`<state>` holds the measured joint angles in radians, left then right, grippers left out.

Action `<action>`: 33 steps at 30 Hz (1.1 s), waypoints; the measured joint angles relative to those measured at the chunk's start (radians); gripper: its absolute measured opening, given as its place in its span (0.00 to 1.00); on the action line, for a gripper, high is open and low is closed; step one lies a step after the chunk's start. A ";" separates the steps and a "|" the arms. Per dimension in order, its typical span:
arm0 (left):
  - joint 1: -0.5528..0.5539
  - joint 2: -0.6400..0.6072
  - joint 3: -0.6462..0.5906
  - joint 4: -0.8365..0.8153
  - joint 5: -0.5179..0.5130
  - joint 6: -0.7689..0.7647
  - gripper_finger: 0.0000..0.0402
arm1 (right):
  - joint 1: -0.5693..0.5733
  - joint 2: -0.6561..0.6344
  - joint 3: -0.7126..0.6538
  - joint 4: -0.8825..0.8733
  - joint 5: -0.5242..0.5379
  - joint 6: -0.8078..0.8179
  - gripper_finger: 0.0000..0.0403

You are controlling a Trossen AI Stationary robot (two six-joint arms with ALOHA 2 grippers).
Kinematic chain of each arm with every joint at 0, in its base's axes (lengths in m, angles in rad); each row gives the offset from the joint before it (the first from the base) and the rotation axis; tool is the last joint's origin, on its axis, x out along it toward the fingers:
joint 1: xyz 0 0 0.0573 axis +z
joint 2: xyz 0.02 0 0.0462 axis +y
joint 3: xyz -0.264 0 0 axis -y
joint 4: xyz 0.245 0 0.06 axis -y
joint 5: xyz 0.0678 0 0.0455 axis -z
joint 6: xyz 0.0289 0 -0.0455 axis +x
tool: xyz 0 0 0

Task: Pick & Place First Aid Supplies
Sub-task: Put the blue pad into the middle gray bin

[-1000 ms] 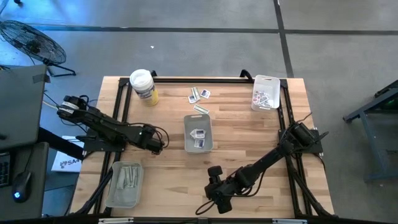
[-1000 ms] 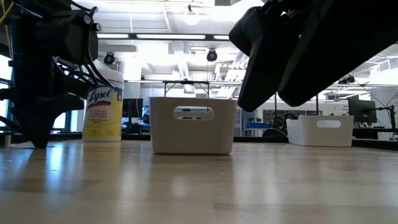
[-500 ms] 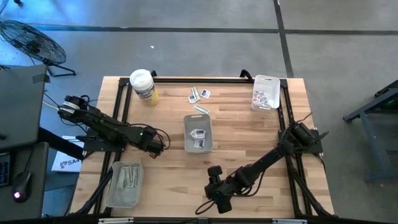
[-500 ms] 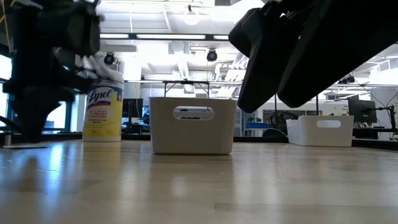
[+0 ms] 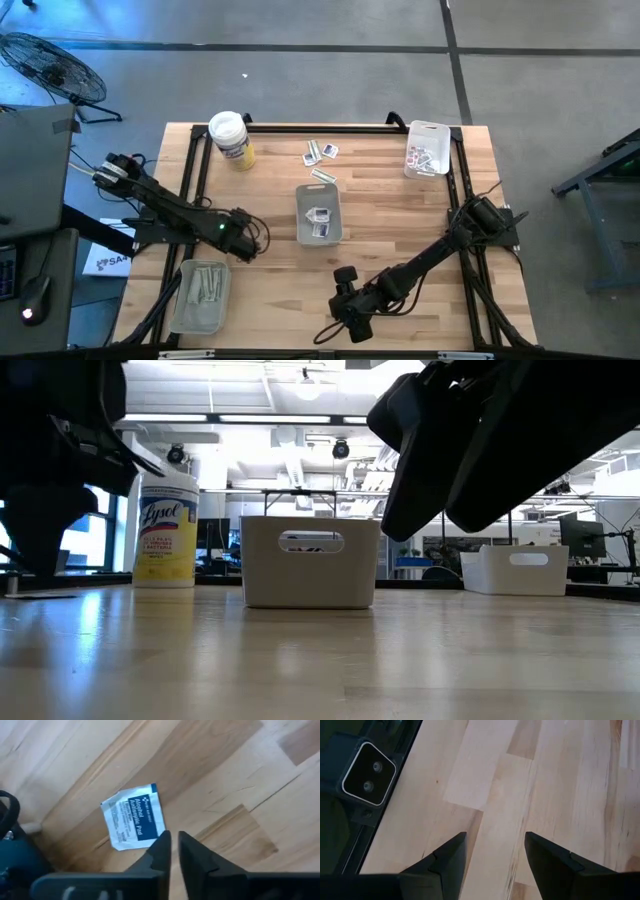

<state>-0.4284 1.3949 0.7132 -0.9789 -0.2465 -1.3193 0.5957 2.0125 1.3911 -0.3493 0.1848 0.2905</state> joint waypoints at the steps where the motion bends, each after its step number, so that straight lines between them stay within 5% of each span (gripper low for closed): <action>1: -0.011 0.000 0.000 0.003 -0.004 -0.013 0.10 | 0.000 0.000 0.000 0.002 0.001 0.000 0.48; 9: -0.030 -0.001 -0.048 0.013 0.006 -0.076 0.31 | 0.000 0.000 0.000 0.011 0.003 -0.001 0.48; 33: -0.029 -0.031 -0.116 -0.017 -0.070 0.002 0.27 | -0.001 0.000 0.000 0.013 0.019 -0.003 0.48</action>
<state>-0.4572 1.3640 0.5972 -0.9962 -0.3160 -1.3170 0.5949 2.0125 1.3910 -0.3363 0.2043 0.2878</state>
